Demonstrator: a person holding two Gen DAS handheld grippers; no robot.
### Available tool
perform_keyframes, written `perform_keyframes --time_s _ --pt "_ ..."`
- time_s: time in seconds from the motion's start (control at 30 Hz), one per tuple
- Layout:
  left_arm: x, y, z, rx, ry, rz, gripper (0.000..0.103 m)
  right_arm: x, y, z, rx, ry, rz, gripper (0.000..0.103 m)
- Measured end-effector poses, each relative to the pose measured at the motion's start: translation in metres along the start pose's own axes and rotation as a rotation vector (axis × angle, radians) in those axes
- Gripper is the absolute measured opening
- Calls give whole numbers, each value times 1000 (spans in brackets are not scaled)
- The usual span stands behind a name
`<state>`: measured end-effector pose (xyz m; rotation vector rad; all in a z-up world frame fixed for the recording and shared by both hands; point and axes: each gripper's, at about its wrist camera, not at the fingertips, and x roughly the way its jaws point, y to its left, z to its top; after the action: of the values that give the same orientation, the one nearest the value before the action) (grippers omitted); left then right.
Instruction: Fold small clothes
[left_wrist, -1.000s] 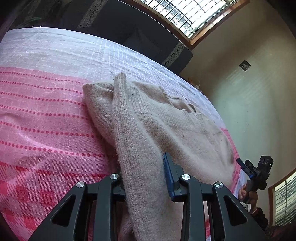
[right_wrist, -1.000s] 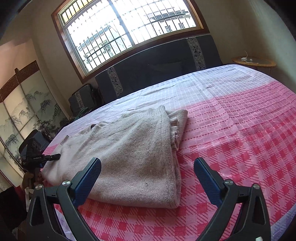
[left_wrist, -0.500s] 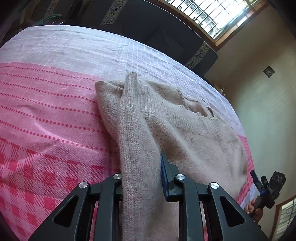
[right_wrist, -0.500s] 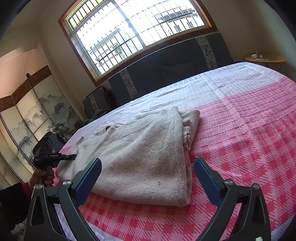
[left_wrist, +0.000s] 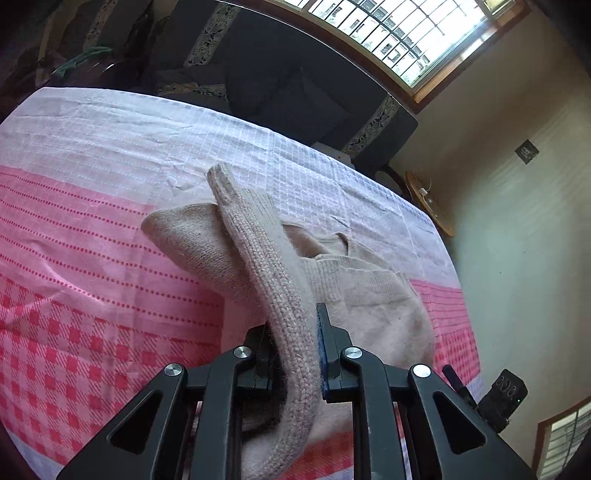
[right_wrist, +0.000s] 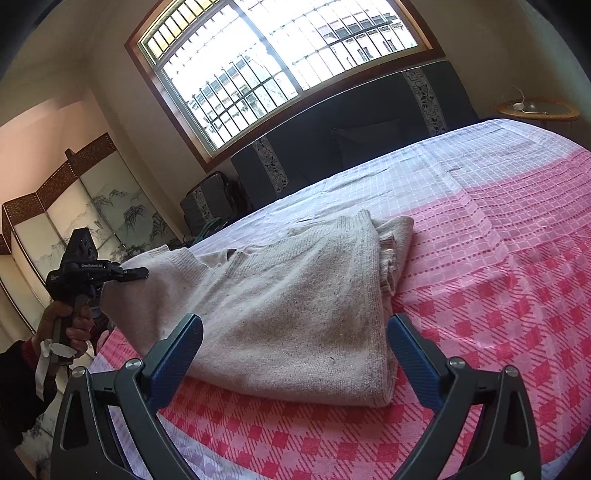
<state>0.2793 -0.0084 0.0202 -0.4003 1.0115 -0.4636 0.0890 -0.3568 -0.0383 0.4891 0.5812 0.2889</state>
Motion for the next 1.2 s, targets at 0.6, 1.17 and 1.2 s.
perform_keyframes --time_s 0.6,1.17,1.2 --pt "71 -91 -15 -70 40 -56 15 -6 3 -4 -1 2 34 100" --pt "83 -115 -14 -89 42 -105 14 -10 6 -5 0 -4 61 100" --pt "84 -118 -14 -85 41 -114 5 -9 5 -4 1 -4 62 100"
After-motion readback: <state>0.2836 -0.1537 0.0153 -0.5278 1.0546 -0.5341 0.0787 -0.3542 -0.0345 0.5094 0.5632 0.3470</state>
